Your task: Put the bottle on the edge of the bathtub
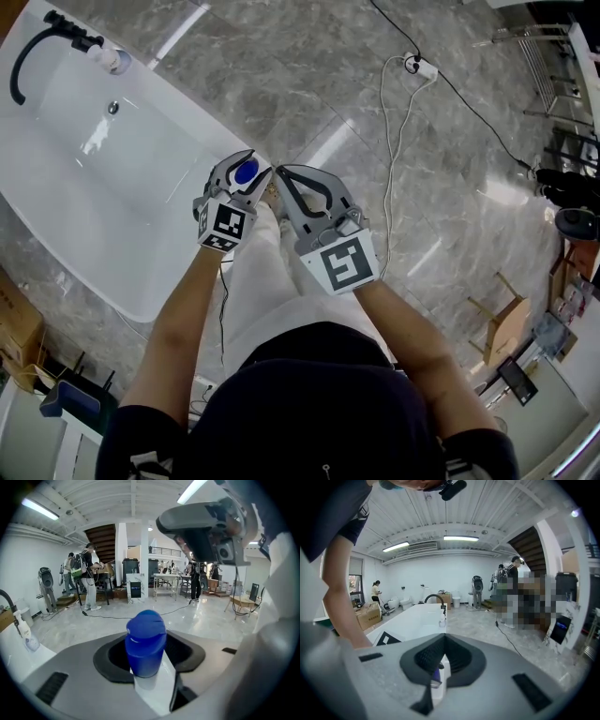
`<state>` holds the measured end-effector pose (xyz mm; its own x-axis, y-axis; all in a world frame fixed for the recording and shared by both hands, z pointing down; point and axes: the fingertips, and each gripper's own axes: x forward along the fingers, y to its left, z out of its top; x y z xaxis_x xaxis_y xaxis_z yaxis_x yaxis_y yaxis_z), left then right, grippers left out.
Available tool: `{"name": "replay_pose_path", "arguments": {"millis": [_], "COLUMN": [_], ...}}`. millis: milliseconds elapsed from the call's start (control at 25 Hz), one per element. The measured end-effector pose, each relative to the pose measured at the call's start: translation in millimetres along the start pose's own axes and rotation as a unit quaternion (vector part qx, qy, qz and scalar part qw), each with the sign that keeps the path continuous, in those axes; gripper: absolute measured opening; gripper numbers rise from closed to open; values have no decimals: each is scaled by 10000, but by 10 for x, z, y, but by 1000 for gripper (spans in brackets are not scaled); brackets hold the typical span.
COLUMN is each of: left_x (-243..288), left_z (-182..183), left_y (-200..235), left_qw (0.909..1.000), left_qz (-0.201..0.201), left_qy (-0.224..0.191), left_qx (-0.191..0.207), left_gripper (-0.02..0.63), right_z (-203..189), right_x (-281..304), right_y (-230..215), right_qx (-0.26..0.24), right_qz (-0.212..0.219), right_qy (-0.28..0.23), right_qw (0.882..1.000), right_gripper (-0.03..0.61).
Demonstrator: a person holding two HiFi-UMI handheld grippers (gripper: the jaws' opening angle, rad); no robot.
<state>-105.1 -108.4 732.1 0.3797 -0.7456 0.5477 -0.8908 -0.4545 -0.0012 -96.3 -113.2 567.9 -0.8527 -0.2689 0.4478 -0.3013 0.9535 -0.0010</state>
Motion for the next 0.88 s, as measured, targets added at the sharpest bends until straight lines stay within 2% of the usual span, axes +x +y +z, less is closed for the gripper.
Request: {"name": "replay_pose_path", "arguments": {"millis": [320,560,760,880], "left_x": [-262,-518,-816,-978], "left_z": [309,718,1166,1508], "left_y": [-7,-29,11,62], "left_qw": [9996,9980,9949,9908], "left_qz": [8,-12,119,252], "left_qy": [-165,-516,-936,-1288], "left_qx": [248,370,346,319], "left_gripper": [204,204,189,123], "right_z": [296,530,727,816], "right_x": [-187,-398,-607,-751], "right_y": [-15,-47,-241,-389], "right_qx": [-128,-206,143,157], "right_qz": [-192,-477,-1104,-1442], "right_qy": [-205,-368,-789,-972], "right_qw": [9995,9980,9906,9846], "right_gripper": [2,2,2,2]}}
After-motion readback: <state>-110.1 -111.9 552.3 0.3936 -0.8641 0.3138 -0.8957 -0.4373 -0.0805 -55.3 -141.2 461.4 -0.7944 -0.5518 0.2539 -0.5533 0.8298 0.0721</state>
